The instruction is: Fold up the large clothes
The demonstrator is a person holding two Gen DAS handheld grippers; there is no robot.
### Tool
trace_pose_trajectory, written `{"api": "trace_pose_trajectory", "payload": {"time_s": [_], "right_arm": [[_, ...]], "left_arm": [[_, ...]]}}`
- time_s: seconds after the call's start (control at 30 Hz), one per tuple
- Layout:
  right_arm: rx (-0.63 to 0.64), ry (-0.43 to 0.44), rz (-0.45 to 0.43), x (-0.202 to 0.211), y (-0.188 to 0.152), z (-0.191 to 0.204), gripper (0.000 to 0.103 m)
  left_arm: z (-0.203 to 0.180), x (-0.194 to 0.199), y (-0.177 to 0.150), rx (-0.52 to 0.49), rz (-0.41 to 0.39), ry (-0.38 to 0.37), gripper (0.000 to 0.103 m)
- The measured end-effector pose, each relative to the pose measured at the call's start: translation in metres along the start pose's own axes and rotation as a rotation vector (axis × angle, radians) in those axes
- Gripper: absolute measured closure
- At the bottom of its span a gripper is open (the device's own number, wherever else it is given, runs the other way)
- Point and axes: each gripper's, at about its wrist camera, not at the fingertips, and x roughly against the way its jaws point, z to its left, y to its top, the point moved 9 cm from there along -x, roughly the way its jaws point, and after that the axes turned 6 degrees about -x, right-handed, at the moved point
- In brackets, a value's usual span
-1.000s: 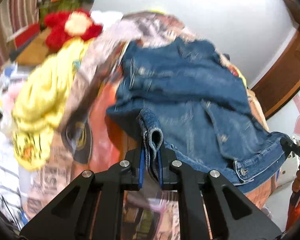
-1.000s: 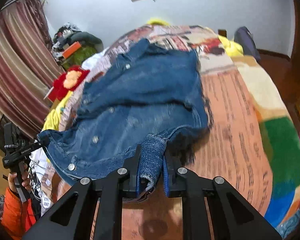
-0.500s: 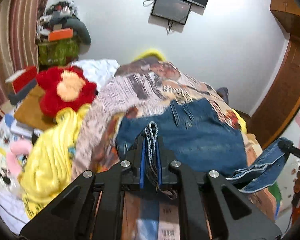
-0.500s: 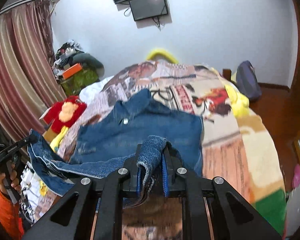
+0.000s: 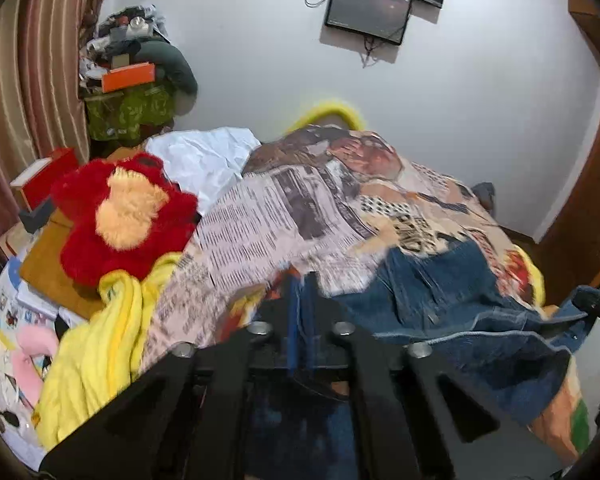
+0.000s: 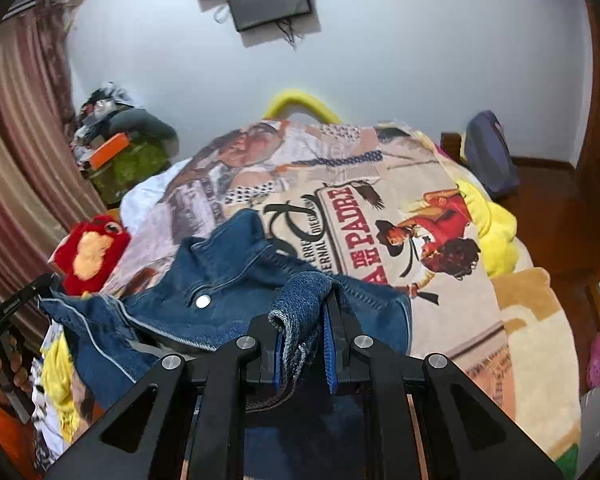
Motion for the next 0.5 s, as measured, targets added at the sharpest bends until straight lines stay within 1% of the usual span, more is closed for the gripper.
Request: {"api": "trace_pose_trajectory", "payload": {"time_s": [0.03,0.07,0.13,0.2,0.27,0.33,0.43,0.5], "right_arm": [[-0.009,-0.001,0.019,-0.012,0.003,-0.003,0.090],[-0.016,0.000,0.036,-0.022,0.004,-0.005,0.090],[-0.023,-0.019,0.075,-0.049,0.003,-0.011,0.090],[-0.013,-0.056,0.089,-0.068,-0.001,-0.017,0.090],[-0.023,-0.073,0.118,-0.086,-0.006,-0.025,0.090],[-0.065,-0.073,0.160,-0.102,-0.012,-0.037,0.090],[-0.143,-0.042,0.211,-0.117,-0.017,-0.051,0.090],[-0.195,-0.011,0.239,-0.120,-0.018,-0.056,0.090]], "left_arm": [[0.003,-0.010,0.007,0.002,-0.011,0.027,0.103],[0.005,-0.018,0.011,0.007,-0.009,0.029,0.103],[0.007,-0.034,0.012,0.008,0.015,0.041,0.103],[0.006,-0.054,0.008,-0.014,0.050,0.048,0.103],[0.002,-0.068,-0.001,-0.040,0.088,0.038,0.103],[-0.005,-0.078,-0.013,-0.061,0.124,0.010,0.103],[-0.016,-0.091,-0.039,-0.102,0.200,-0.013,0.102],[-0.022,-0.099,-0.056,-0.130,0.258,-0.030,0.097]]}}
